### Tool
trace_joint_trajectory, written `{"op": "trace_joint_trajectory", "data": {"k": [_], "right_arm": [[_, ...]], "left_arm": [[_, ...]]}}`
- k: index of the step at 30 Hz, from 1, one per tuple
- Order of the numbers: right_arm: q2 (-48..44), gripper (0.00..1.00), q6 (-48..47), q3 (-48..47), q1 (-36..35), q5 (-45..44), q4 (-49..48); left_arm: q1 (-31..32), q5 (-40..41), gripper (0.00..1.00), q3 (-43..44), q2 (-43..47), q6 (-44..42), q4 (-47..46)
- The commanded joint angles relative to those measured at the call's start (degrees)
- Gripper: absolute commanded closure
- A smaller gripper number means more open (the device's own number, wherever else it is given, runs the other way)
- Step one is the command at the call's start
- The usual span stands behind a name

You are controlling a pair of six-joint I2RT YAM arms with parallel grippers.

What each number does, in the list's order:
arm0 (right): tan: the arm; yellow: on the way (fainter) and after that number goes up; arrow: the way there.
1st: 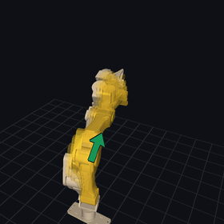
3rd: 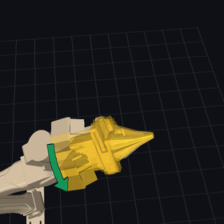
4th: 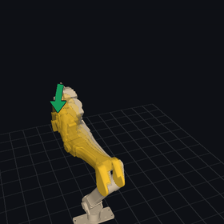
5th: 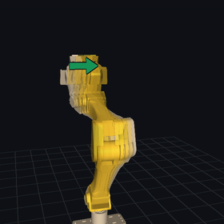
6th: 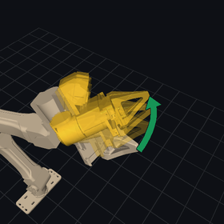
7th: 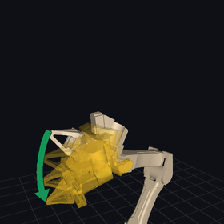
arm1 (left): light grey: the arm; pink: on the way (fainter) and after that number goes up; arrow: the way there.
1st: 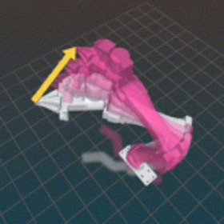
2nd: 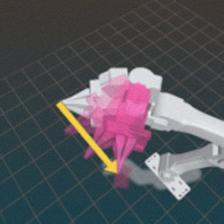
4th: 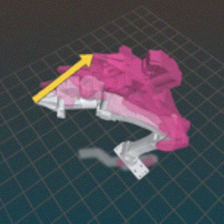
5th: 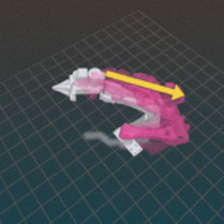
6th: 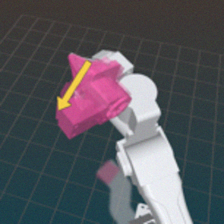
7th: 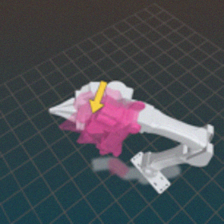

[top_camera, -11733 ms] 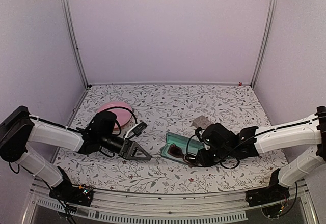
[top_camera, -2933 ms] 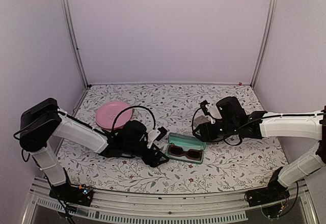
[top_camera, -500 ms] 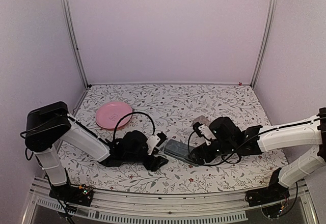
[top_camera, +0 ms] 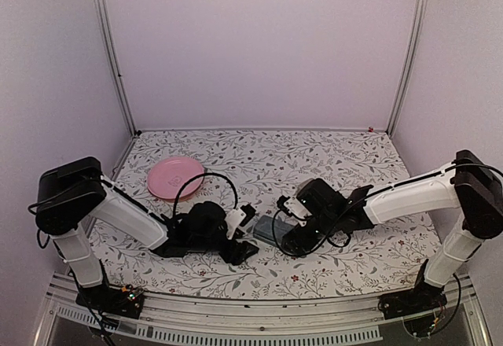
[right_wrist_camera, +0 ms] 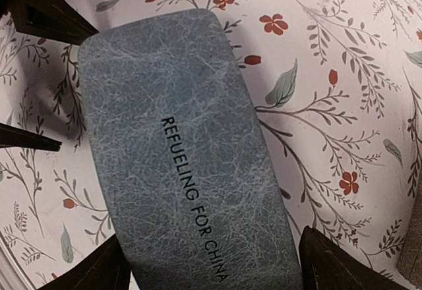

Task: Organize the sunglasses
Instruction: Close the case with sunglasses at the center of the board, then open the case with the sunglasses at the center of the board.

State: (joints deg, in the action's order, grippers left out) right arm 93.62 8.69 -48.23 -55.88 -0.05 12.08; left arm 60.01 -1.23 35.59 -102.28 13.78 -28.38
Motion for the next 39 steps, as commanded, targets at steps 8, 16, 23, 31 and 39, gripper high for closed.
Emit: {"op": "trace_joint_trajectory", "data": {"k": [8, 16, 23, 31, 39], "right_arm": [[2.09, 0.43, -1.49, -1.79, -0.18, 0.8, -0.43], [-3.38, 0.6, 8.93, 2.78, 1.52, 6.58, -8.63], [-5.47, 0.65, 17.49, 6.41, 1.83, 9.18, -16.54], [-5.22, 0.67, 19.84, 7.93, 1.4, 8.42, -19.2], [-5.76, 0.68, 21.75, 9.84, 1.26, 10.74, -23.43]], "left_arm": [[0.17, -4.77, 0.23, -3.56, 0.36, 4.88, 1.88], [-4.79, -14.76, 0.21, -6.93, 0.83, 13.83, -10.5], [-8.73, -22.37, 0.25, -5.95, -3.26, 25.91, -22.64], [-10.17, -27.76, 0.28, -3.11, -12.34, 35.49, -35.4], [-10.31, -28.18, 0.45, -1.11, -14.31, 37.05, -37.89]]}}
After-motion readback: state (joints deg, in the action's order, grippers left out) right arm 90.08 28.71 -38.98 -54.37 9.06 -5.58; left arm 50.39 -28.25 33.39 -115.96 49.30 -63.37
